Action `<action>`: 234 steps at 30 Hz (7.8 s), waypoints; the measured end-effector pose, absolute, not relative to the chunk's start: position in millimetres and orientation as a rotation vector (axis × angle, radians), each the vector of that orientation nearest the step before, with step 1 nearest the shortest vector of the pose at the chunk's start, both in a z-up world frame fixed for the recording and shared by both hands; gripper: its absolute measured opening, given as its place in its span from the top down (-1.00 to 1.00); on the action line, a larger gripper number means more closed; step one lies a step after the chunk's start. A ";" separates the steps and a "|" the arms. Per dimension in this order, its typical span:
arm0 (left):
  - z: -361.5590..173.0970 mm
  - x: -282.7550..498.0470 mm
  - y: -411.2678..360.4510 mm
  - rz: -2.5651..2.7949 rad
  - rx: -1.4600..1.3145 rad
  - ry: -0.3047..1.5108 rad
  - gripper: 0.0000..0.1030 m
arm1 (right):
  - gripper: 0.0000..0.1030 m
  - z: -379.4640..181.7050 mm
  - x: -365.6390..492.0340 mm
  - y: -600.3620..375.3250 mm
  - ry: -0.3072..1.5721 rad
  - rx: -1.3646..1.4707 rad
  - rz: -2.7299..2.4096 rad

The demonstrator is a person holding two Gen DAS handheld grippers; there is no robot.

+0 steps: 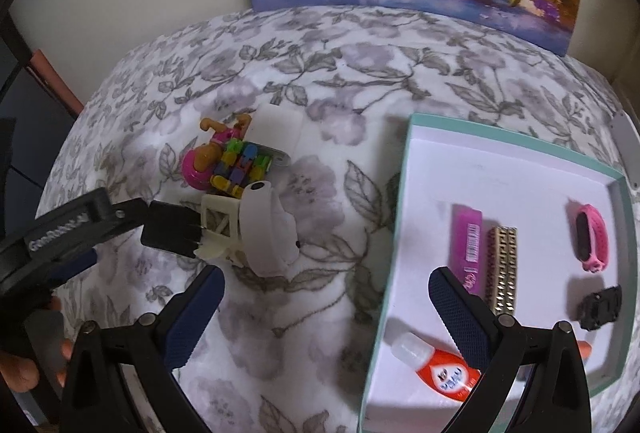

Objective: Organize rigid objects
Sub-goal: 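Withdraw both grippers from the tray back toward the object pile, then close the left gripper on the black charger while the right grasps the white roll, then lift the black charger and white roll toward the tray, then lower the black charger and white roll into the tray and open both grippers, then withdraw both grippers from the tray back toward the object pile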

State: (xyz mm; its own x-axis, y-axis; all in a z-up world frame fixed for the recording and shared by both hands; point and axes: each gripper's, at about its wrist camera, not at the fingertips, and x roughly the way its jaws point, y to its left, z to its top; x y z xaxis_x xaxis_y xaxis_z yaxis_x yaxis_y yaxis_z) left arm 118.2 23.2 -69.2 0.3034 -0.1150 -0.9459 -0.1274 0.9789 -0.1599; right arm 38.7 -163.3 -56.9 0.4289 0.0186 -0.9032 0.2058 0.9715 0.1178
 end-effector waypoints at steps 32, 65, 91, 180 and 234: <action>-93.2 124.3 -17.1 -0.171 -0.180 1.310 -0.43 | -1.00 -61.0 51.7 -182.1 1.120 0.306 -0.113; -84.2 123.0 17.5 -0.084 -0.267 1.333 -0.41 | 0.35 -72.4 61.7 -131.7 1.109 0.155 0.010; -42.1 122.0 21.4 -0.065 -0.263 1.213 -0.41 | 0.62 -32.9 52.2 -187.3 1.019 0.319 -0.053; -14.2 63.7 -150.7 -0.262 0.047 1.184 -0.44 | 0.59 -16.1 -25.3 -329.5 1.059 0.359 -0.384; -23.7 116.9 9.6 0.067 -0.138 1.161 -1.00 | -1.00 -12.1 21.0 -230.8 1.018 0.280 -0.217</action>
State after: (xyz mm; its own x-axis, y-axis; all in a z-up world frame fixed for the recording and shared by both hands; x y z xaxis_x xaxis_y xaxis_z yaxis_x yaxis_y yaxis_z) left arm 116.9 9.6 -23.7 0.3979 -0.0185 -0.9172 -0.1240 0.9895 -0.0737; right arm 21.0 -230.8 -12.1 0.5084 -0.0479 -0.8598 0.3069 0.9430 0.1290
